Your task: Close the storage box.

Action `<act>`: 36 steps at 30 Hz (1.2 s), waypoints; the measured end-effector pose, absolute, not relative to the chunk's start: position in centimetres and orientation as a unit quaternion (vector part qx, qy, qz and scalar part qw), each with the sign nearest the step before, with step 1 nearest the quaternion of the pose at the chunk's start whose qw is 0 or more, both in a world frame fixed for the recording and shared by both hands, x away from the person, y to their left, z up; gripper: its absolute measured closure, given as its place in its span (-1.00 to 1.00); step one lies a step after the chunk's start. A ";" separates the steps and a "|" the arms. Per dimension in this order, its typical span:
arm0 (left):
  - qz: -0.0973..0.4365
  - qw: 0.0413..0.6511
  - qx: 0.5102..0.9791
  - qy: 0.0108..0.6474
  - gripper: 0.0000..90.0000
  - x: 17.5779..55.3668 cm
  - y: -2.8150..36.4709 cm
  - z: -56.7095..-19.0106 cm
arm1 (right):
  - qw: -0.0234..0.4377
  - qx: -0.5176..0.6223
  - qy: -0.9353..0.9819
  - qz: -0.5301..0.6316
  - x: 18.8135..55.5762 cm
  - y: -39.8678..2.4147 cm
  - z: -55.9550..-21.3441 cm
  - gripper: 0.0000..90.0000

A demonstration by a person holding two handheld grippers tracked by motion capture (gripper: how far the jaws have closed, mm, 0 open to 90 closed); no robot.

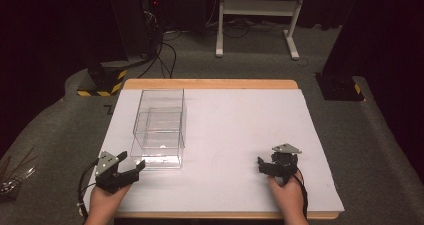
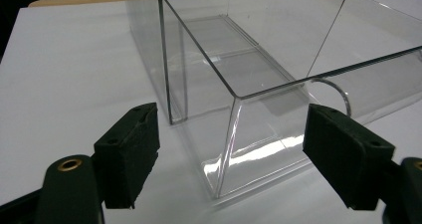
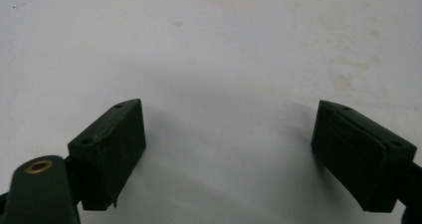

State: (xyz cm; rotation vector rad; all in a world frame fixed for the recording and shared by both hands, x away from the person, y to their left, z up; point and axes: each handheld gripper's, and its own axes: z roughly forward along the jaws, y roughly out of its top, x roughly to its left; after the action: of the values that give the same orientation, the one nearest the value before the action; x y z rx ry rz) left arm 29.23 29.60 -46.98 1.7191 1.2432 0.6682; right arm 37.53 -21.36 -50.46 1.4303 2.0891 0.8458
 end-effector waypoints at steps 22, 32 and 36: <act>0.269 0.445 0.683 0.514 -0.54 31.9 29.7 -47.1 | 0.234 0.522 0.761 0.308 37.5 -21.3 -50.5 -0.69; 0.272 0.446 0.675 0.521 -0.56 33.4 29.7 -47.2 | 0.234 0.521 0.761 0.308 37.5 -21.4 -50.5 -0.69; 0.271 0.448 0.672 0.523 -0.58 33.8 29.8 -47.3 | 0.234 0.521 0.761 0.308 37.5 -21.4 -50.5 -0.69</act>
State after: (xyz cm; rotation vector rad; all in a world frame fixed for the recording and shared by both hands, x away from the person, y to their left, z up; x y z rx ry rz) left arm 33.81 29.80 -47.26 1.6642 1.2957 0.6709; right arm 37.53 -21.37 -50.46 1.4300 2.0896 0.8463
